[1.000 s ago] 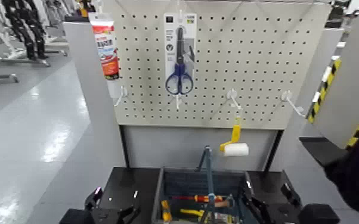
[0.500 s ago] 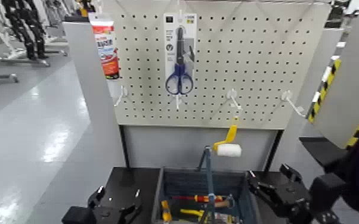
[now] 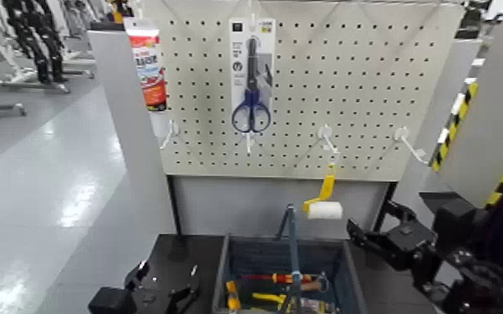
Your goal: Put the yellow roller into the crate.
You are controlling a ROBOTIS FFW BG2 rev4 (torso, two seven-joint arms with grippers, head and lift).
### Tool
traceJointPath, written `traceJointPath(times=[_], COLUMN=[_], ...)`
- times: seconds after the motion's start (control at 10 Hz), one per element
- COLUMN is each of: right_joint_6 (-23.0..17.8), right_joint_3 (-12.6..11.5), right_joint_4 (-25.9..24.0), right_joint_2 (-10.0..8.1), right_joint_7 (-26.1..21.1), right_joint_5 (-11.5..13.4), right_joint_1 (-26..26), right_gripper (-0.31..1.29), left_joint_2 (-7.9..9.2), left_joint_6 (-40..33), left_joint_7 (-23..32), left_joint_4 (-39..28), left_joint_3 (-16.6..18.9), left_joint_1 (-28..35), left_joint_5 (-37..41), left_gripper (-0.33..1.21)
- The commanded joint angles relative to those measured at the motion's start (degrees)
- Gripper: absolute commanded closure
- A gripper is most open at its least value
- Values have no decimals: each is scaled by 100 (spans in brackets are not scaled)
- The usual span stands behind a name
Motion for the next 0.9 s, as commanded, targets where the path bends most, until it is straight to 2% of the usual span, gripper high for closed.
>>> traceJointPath(times=[0.1,0.5,0.9], right_joint_6=[-65,-434,-812], right_joint_3=[213,635,1109], right_joint_4=[515,1429,2448], right_joint_2=[-301,-530,-582], right_joint_7=[330,717,954], right_joint_5=[-250,-513,-715], right_joint_1=[-571,-1336,-1969], right_gripper=[14,16,17], left_joint_2=[-9,-35,-71], left_joint_6=[0,0,-18], left_joint_7=[-8,-35,-140], left_joint_4=[-1,8,78], left_joint_3=[3,20,29], left_joint_1=[-9,-17,-96], left_joint_5=[0,0,0], left_gripper=[10,10,10])
